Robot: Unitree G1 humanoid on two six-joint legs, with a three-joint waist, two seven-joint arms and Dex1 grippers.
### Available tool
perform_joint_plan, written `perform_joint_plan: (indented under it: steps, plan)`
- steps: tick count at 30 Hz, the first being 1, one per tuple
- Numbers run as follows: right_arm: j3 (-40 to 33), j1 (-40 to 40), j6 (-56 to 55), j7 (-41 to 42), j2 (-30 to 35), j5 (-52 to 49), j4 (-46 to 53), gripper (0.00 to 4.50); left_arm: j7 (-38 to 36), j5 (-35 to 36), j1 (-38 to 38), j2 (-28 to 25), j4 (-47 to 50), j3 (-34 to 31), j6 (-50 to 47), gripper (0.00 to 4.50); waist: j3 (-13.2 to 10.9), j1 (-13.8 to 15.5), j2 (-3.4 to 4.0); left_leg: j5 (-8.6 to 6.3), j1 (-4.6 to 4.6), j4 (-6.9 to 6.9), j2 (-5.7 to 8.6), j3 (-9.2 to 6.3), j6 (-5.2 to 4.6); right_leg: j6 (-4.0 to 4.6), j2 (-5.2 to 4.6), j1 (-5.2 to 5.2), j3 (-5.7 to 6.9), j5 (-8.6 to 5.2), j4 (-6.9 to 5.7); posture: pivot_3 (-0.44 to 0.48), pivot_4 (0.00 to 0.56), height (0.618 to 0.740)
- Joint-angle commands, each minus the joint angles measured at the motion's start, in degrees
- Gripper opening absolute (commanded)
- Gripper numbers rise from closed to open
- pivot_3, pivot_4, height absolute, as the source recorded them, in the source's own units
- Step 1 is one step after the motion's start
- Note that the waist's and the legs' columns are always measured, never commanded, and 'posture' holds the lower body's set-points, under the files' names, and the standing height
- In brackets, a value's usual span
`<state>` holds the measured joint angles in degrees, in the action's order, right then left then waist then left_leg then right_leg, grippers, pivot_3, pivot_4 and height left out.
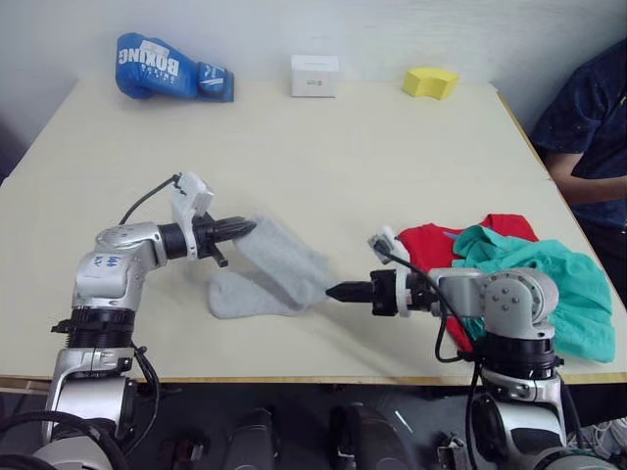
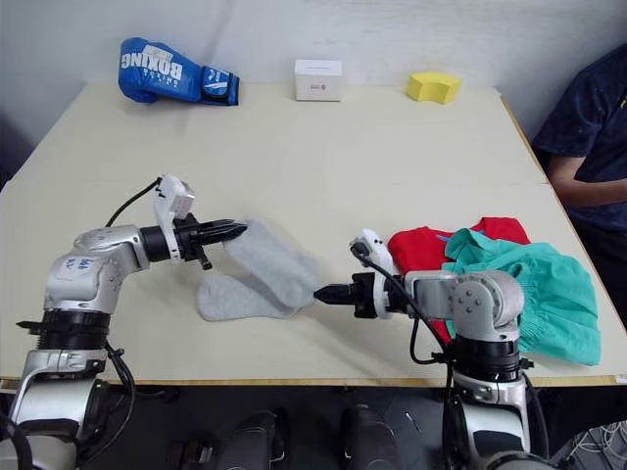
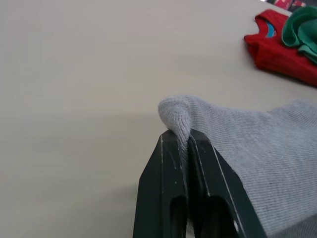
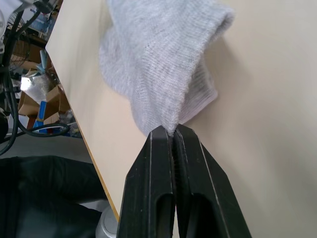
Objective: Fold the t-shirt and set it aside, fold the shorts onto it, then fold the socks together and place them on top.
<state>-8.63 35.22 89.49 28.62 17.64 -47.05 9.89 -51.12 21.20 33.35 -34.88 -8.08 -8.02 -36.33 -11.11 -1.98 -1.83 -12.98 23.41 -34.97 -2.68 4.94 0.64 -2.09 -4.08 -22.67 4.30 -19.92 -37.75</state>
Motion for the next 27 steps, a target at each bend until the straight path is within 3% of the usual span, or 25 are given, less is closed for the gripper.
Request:
perform_joint_plan:
  steps: [1, 7, 15, 27]
  plan:
    - [1.7, 2.4, -3.4, 2.8, 1.3, -0.1, -1.9, 0.01, 3.5, 3.2, -6.0, -1.2, 10.3, -4.8, -3.3, 0.00, 0.0, -0.2, 0.00, 0.00, -0.02, 0.00, -0.01, 0.03, -0.01, 0.00, 0.00, 0.00, -0.04, 0.00, 0.00, 0.000, 0.150, 0.740]
    - [6.0, 5.5, -8.9, 6.4, 2.4, 1.7, -6.9, 0.01, 13.1, 10.3, -20.9, 2.9, 26.7, -15.3, -9.7, 0.00, 0.0, -0.4, -0.02, -0.03, -0.03, -0.02, -0.02, 0.08, -0.02, -0.03, -0.01, 0.00, -0.12, 0.01, 0.01, 0.000, 0.150, 0.740]
    - [12.7, 8.5, -14.7, 11.6, 2.9, 4.9, -12.3, 0.01, 19.5, 12.2, -35.2, 12.8, 34.3, -17.4, -3.3, 0.00, 0.0, 0.3, -0.02, -0.06, -0.08, -0.07, 0.00, 0.19, -0.07, -0.15, -0.01, 0.02, -0.25, 0.08, 0.04, 0.000, 0.150, 0.740]
    - [17.4, 11.5, -14.7, 15.6, 4.6, 8.0, -16.7, 0.01, 23.2, 9.5, -37.6, 15.7, 32.0, -12.7, 5.3, 0.00, 0.0, 0.4, -0.02, -0.19, -0.03, -0.06, -0.01, 0.24, -0.17, -0.18, -0.03, 0.02, -0.27, 0.11, 0.25, 0.000, 0.150, 0.740]
